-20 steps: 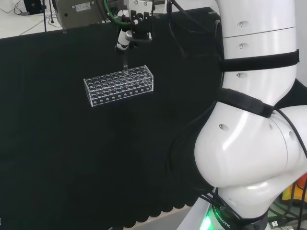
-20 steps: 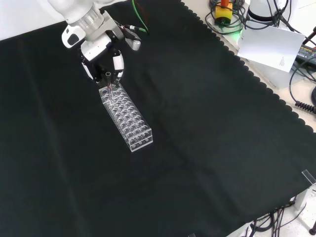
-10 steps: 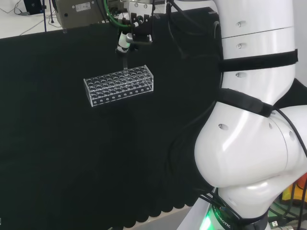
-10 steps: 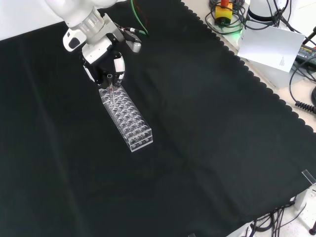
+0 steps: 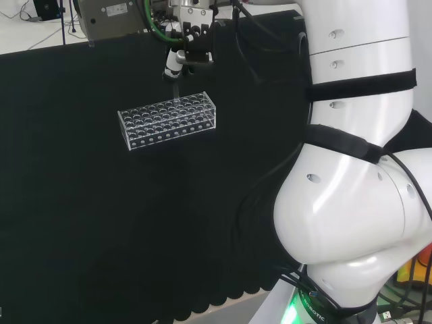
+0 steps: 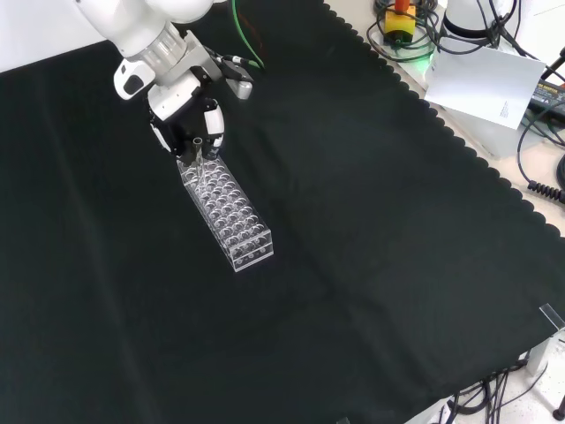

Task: Put the test tube back in the rack.

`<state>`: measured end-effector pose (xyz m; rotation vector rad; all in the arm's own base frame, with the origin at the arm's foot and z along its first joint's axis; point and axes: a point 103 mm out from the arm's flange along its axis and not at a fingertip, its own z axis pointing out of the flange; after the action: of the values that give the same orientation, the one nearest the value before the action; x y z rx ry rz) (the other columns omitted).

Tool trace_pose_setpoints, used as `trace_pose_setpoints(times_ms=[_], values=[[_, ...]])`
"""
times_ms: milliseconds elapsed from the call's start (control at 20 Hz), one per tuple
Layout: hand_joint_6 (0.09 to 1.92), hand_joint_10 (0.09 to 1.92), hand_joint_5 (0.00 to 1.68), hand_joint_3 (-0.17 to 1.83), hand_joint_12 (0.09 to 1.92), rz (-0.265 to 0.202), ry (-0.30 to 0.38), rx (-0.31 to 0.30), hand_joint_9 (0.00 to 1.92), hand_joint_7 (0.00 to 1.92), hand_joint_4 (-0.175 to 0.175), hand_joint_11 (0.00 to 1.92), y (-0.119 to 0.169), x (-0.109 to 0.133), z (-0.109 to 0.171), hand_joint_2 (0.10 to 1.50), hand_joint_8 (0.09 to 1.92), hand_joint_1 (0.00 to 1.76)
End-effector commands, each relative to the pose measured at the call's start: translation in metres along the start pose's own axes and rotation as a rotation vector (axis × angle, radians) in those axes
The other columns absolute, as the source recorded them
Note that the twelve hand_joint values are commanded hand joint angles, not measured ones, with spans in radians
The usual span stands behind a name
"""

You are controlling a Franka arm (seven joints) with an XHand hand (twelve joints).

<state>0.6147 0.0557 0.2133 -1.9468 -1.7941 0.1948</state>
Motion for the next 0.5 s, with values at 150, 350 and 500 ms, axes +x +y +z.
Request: trace_pose_setpoints(times_ms=[150, 350, 500], values=[[0.36, 0.09, 1.33, 0.69, 0.78, 0.006, 0.008, 0.02, 1.59, 1.43, -0.175, 1.36, 0.0025, -0.0007, 0.0028, 0.58, 0.68, 1.44], [0.36, 0.09, 1.33, 0.69, 0.78, 0.003, 0.014, 0.027, 1.59, 1.43, -0.175, 1.36, 0.0065, -0.0008, 0.0063, 0.58, 0.68, 1.44], [0.36, 0.09, 1.33, 0.69, 0.78, 0.006, 0.016, 0.036, 1.59, 1.43, -0.175, 1.36, 0.01, -0.0021, 0.01, 0.58, 0.68, 1.44]])
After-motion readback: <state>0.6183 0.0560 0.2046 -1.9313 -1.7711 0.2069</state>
